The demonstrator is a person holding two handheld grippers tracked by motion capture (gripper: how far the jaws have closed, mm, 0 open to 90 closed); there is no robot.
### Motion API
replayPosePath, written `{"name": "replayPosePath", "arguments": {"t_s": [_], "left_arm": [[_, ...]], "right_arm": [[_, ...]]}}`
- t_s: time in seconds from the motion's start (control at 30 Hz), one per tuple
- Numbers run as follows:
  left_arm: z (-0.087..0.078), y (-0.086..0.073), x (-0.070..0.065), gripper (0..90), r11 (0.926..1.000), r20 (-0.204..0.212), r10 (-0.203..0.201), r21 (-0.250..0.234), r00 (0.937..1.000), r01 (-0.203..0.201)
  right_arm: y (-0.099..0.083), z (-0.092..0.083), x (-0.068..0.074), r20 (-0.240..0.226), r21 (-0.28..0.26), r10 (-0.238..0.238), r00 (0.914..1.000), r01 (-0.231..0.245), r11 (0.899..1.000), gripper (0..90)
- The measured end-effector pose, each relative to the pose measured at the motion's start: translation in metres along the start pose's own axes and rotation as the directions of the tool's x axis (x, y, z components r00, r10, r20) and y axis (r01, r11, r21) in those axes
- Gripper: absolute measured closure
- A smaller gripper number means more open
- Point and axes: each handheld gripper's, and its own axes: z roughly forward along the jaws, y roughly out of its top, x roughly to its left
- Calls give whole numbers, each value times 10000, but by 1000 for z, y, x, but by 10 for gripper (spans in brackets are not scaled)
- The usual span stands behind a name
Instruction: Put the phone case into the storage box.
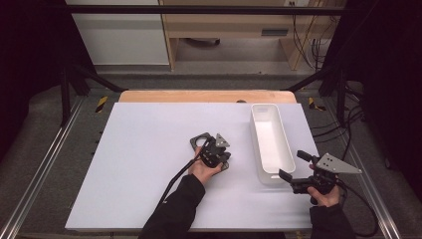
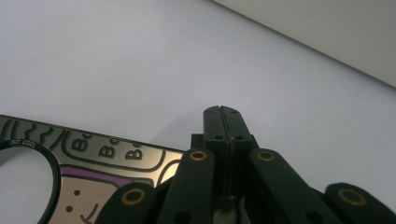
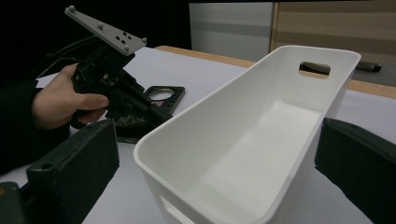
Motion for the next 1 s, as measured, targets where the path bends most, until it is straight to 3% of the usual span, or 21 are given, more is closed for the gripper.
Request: {"name": "replayPosePath", "arguments": {"t_s": [1.0], "left_arm": [[-21, -9, -4, 892, 9936, 101, 602, 950, 9981, -609]], "right_arm": [[0, -1, 0, 62, -30, -33, 10000, 34, 10000, 3]]}}
